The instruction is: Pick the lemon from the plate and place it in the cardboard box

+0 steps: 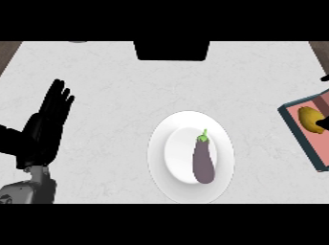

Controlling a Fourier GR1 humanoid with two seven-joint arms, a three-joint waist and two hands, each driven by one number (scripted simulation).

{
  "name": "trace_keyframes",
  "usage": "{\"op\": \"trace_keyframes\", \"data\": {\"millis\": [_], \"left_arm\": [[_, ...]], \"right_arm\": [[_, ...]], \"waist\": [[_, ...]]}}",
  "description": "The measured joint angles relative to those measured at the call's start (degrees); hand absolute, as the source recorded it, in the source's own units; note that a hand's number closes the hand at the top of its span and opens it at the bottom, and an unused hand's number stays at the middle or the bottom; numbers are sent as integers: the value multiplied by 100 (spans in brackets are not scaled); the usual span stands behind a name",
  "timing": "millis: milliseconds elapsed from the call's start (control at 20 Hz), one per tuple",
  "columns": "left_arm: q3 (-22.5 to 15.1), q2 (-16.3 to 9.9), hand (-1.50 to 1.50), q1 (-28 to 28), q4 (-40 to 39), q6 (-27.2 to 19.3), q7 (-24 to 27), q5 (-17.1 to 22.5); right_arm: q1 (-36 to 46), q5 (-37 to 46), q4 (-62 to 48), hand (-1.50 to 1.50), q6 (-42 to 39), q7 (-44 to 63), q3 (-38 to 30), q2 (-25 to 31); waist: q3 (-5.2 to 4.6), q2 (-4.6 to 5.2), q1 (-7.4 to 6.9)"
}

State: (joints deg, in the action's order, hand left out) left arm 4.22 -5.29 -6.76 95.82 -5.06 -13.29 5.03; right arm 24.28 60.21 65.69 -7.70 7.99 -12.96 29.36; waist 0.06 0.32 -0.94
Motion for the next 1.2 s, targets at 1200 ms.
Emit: {"op": "trace_keyframes", "data": {"millis": [1200], "left_arm": [[185,-133,0,29,151,13,-203,98]], "right_arm": [[534,-4543,-118,-150,205,-1563,-2948,-302]], "waist": [[-4,-49,136]]}}
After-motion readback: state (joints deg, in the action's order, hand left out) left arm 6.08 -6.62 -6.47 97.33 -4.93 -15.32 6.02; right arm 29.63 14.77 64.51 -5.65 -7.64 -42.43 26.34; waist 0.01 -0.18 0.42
